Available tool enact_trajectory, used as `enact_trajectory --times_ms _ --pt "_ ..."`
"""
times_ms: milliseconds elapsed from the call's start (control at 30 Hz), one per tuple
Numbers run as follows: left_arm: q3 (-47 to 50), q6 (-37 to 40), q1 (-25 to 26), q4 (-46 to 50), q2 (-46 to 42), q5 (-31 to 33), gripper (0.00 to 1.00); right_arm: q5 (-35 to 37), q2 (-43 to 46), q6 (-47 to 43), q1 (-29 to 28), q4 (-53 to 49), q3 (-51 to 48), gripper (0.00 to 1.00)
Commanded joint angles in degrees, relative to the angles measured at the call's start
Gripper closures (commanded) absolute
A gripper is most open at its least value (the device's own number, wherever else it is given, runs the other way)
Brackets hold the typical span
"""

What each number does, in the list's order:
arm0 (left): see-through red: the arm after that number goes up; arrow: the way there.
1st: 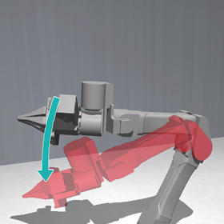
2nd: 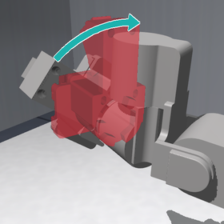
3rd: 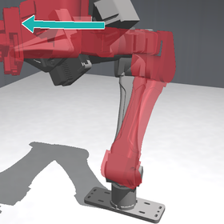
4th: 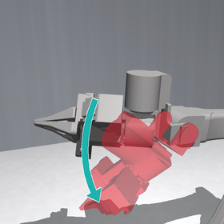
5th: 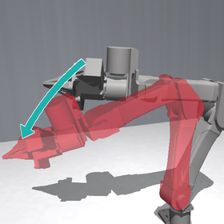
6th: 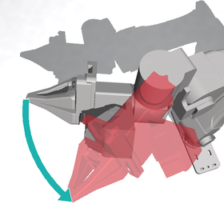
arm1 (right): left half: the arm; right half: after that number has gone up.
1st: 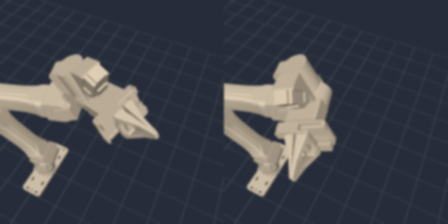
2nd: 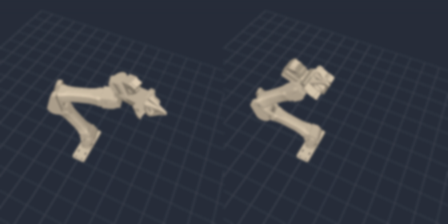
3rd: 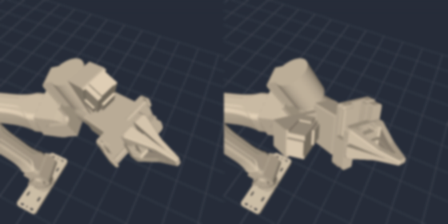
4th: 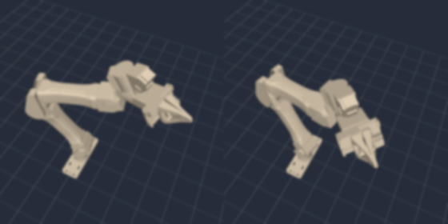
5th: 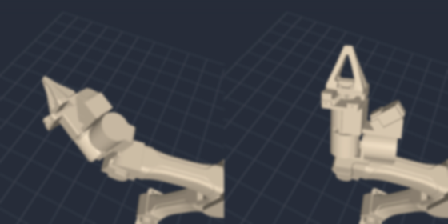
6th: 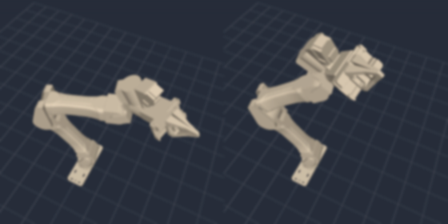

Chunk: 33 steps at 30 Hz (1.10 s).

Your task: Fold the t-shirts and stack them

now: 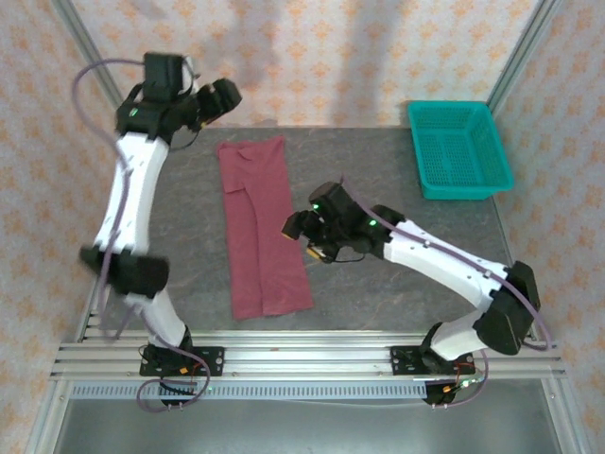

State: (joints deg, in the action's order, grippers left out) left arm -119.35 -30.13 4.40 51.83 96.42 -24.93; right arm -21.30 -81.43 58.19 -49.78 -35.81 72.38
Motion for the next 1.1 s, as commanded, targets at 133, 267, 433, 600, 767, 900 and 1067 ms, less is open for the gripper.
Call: enact_trajectory --times_ms 133,267,433,600,767,900,1067 --pt "44.3 -3.8 7.5 4.3 -23.9 5.3 0.21 -8.5 -3.4 -25.0 0.6 -6.5 -4.3 0.27" --pt "61.9 -10.5 14.2 5.5 -34.8 8.0 0.25 -11.2 -2.8 -24.9 0.6 -0.8 -11.2 0.28" --pt "75.8 -18.6 18.4 5.2 -46.0 8.3 0.3 -13.2 -4.5 -23.4 -1.7 5.2 -17.3 0.29" --pt "84.1 -25.4 23.6 1.2 -48.8 8.7 0.34 -13.3 -10.2 -22.3 -3.7 10.0 -18.6 0.31" --pt "90.0 -29.9 26.9 -6.4 -47.1 8.4 0.39 -12.5 -14.7 -20.7 -4.5 12.1 -17.7 0.32" --pt "92.4 -30.9 27.7 -8.0 -46.5 9.0 0.43 -11.0 -15.8 -19.9 -4.6 11.3 -17.5 0.34" --pt "97.5 -34.3 27.8 -16.7 -45.7 6.9 0.46 -10.6 -17.1 -19.3 -4.6 12.2 -17.4 0.35"
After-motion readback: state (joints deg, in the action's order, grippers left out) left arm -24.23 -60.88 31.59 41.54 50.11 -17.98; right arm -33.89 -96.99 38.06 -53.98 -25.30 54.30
